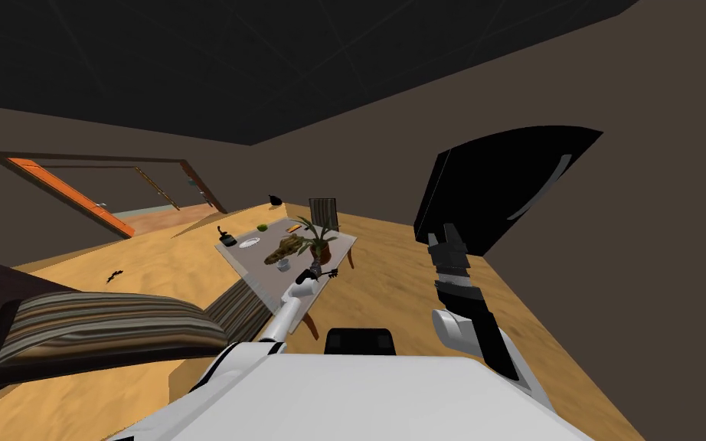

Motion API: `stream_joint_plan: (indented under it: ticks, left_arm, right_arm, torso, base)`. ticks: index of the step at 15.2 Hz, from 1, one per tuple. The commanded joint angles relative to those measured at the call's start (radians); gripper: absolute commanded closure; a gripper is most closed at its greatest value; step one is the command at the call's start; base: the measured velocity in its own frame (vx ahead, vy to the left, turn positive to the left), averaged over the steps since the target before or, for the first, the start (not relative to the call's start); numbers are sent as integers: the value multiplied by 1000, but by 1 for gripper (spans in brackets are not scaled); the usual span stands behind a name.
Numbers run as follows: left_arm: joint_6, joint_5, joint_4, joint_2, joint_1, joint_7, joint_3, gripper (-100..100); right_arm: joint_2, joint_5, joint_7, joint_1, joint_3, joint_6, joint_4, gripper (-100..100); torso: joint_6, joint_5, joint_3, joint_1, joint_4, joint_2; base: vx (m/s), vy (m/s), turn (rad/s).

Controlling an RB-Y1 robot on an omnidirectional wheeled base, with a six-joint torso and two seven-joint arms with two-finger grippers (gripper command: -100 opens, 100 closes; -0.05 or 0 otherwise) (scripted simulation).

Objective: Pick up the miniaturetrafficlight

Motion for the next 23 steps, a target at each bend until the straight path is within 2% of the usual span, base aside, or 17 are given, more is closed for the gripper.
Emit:
stream_joint_plan:
  ticks: [1, 2, 3, 4, 5, 6, 7, 8, 10, 12, 14, 16, 17, 19, 21, 23]
  left_arm:
    - [26, 9, 50, -2, -28, -2, 3, -100]
    - [26, 9, 71, -2, -28, -2, 3, -100]
    - [42, 15, 111, -3, -49, -4, 5, -100]
    - [42, 15, 118, -3, -49, -4, 5, -100]
    - [58, 22, 161, -3, -67, -4, 7, -100]
    - [58, 22, 162, -3, -67, -4, 7, -100]
    - [71, 28, 199, -3, -84, -5, 8, -100]
    - [71, 28, 203, -3, -84, -5, 8, -100]
    - [96, 39, 277, -2, -113, -4, 10, -100]
    - [106, 44, 310, -1, -124, -4, 10, -100]
    - [124, 53, 367, 2, -141, -2, 10, -100]
    - [124, 53, 368, 2, -141, -2, 10, -100]
    - [131, 57, 392, 3, -146, -2, 10, -100]
    - [131, 57, 392, 3, -146, -2, 10, -100]
    - [143, 63, 433, 6, -151, 0, 10, -100]
    - [148, 65, 449, 7, -151, 1, 9, -100]
  right_arm:
    - [0, 0, 0, 0, 0, 0, 0, 0]
    - [0, 0, 0, 0, 0, 0, 0, 0]
    - [0, 0, 0, 0, 0, 0, 0, 0]
    - [0, 0, 0, 0, 0, 0, 0, 0]
    - [0, 0, 0, 0, 0, 0, 0, 0]
    - [0, 0, 0, 0, 0, 0, 0, 0]
    - [0, 0, 0, 0, 0, 0, 0, 0]
    - [0, 0, 0, 0, 0, 0, 0, 0]
    - [0, 0, 0, 0, 0, 0, 0, 0]
    - [0, 0, 0, 0, 0, 0, 0, 0]
    - [0, 0, 0, 0, 0, 0, 0, 0]
    - [0, 0, 0, 0, 0, 0, 0, 0]
    - [0, 0, 0, 0, 0, 0, 0, 0]
    - [0, 0, 0, 0, 0, 0, 0, 0]
    - [0, 0, 0, 0, 0, 0, 0, 0]
    - [0, 0, 0, 0, 0, 0, 0, 0]
  torso:
    - [0, 0, 0, 0, 0, 0]
    - [0, 0, 0, 0, 0, -1]
    - [0, 0, 0, 0, 0, -1]
    - [0, 0, -1, 0, 0, -1]
    - [0, 0, -1, 0, 0, -1]
    - [0, 0, 0, 1, 0, -1]
    - [0, 0, 0, 1, 0, -1]
    - [0, 0, -1, 1, 0, -1]
    - [0, 0, -1, 1, 0, -1]
    - [0, 0, -2, 1, -1, -3]
    - [0, 0, -1, 2, -1, -2]
    - [0, 0, -2, 2, -1, -3]
    - [0, 0, -1, 1, 0, -2]
    - [0, 0, 0, 0, 0, -1]
    - [0, 0, 0, 0, 0, 0]
    - [0, 0, 0, 0, 0, -1]
  base:
    - [52, 8, -53]
    - [48, 10, -54]
    - [49, 11, -63]
    - [49, 12, -50]
    - [45, 17, -58]
    - [43, 19, -48]
    - [54, 23, -42]
    - [53, 20, -33]
    - [67, 18, -58]
    - [80, 23, -56]
    - [71, 35, -40]
    - [60, 24, -17]
    - [42, 12, -15]
    - [31, 8, -12]
    - [43, 11, -34]
    - [60, 15, -19]
